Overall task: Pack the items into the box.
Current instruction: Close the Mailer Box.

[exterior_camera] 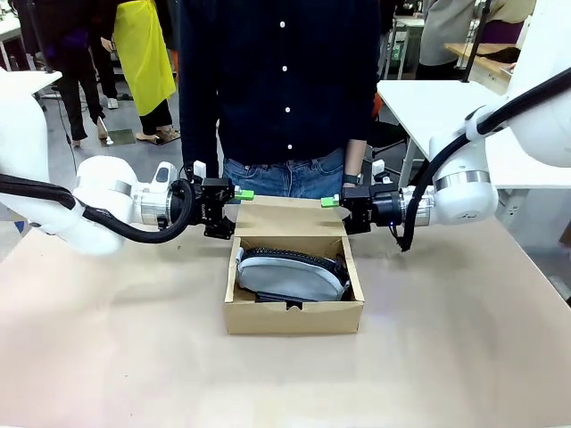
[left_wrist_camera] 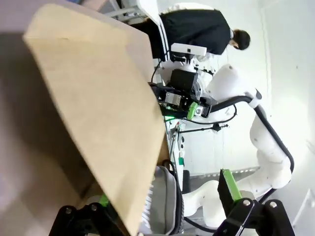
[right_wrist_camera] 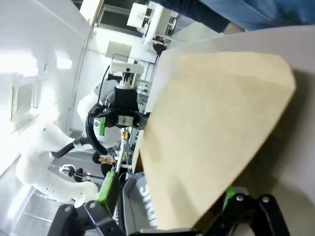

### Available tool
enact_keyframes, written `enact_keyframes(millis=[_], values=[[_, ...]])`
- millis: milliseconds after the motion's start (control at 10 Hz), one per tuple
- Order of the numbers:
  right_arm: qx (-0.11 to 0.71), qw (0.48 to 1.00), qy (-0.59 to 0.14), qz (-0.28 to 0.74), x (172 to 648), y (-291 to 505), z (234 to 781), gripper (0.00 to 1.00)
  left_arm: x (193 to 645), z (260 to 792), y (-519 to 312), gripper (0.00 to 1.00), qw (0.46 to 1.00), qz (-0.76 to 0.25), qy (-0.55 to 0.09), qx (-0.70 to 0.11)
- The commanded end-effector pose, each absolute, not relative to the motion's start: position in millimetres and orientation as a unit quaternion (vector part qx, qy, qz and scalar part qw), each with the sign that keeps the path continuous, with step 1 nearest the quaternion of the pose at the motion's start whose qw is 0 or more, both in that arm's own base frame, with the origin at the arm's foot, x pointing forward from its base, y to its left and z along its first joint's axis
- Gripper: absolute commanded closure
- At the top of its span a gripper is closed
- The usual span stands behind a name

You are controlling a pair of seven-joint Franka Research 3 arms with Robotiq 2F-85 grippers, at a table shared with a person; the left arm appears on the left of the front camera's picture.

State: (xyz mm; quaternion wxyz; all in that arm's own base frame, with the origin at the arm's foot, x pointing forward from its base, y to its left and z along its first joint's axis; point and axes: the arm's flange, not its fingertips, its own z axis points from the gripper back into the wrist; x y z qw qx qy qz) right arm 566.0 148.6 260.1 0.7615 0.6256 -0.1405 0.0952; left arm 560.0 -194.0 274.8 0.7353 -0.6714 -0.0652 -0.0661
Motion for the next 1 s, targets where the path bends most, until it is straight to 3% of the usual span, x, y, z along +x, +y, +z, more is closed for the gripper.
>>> enact_keyframes(millis=[0, 400, 900], values=[[0.614, 0.758, -0.166, 0.147, 539, 147, 274, 0.0, 532, 290, -197, 0.0, 0.727, -0.114, -0.099, -0.67], [0.611, 0.741, -0.205, 0.189, 517, 140, 284, 0.0, 497, 319, -204, 0.0, 0.706, -0.181, -0.158, -0.667], [0.625, 0.688, -0.278, 0.243, 493, 125, 290, 0.0, 487, 322, -203, 0.0, 0.697, -0.164, -0.188, -0.672]])
